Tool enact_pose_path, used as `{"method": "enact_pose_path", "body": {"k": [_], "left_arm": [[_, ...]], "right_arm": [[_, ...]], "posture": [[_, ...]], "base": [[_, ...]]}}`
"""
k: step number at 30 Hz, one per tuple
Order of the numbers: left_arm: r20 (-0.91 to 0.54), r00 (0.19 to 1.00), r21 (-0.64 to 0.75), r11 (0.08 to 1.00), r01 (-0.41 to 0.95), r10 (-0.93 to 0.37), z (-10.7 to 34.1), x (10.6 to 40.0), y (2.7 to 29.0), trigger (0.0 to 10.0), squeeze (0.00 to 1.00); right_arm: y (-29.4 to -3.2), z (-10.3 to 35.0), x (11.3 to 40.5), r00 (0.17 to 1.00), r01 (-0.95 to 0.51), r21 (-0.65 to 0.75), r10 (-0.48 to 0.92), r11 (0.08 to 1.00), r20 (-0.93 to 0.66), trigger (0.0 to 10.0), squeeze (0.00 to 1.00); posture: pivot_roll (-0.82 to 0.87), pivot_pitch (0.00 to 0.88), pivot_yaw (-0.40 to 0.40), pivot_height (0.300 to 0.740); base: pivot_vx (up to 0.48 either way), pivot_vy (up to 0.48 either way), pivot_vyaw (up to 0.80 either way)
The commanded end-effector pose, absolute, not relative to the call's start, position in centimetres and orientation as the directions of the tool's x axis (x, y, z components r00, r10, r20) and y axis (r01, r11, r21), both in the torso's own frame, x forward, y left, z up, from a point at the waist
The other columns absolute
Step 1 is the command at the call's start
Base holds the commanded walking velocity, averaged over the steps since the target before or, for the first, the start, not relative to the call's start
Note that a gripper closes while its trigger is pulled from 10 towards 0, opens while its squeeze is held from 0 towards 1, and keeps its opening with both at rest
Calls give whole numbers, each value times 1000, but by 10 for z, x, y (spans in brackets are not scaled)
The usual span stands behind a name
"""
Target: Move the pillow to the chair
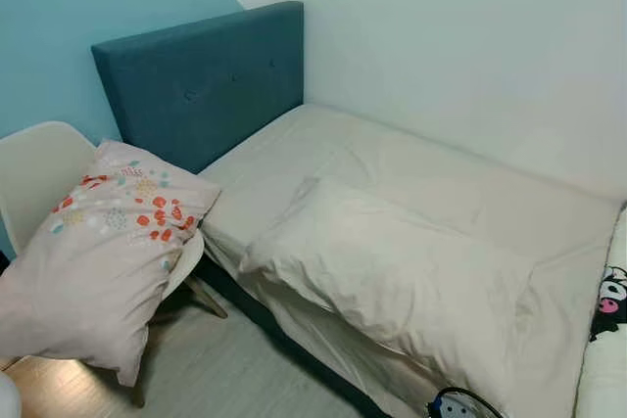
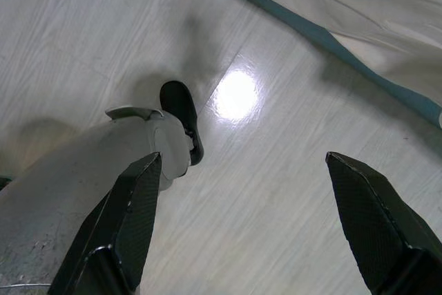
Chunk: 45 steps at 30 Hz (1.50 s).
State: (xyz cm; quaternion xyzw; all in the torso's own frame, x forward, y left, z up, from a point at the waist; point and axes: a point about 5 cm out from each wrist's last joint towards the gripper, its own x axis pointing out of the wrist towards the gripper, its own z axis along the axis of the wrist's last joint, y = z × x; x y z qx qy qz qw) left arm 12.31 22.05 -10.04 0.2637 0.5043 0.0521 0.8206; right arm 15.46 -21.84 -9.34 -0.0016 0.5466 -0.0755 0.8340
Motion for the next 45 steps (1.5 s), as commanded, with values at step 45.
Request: {"method": "enact_pose_path", "body": {"k": [45], "left_arm": [[-714, 419, 503, 828, -249, 560, -85, 131, 265, 10000, 0]], "right_arm": [[-278, -67, 173, 481, 179, -367, -406, 913, -777, 10000, 0]], "posture": [[-89, 0, -25, 740]], "base": [[0, 0, 0]]}}
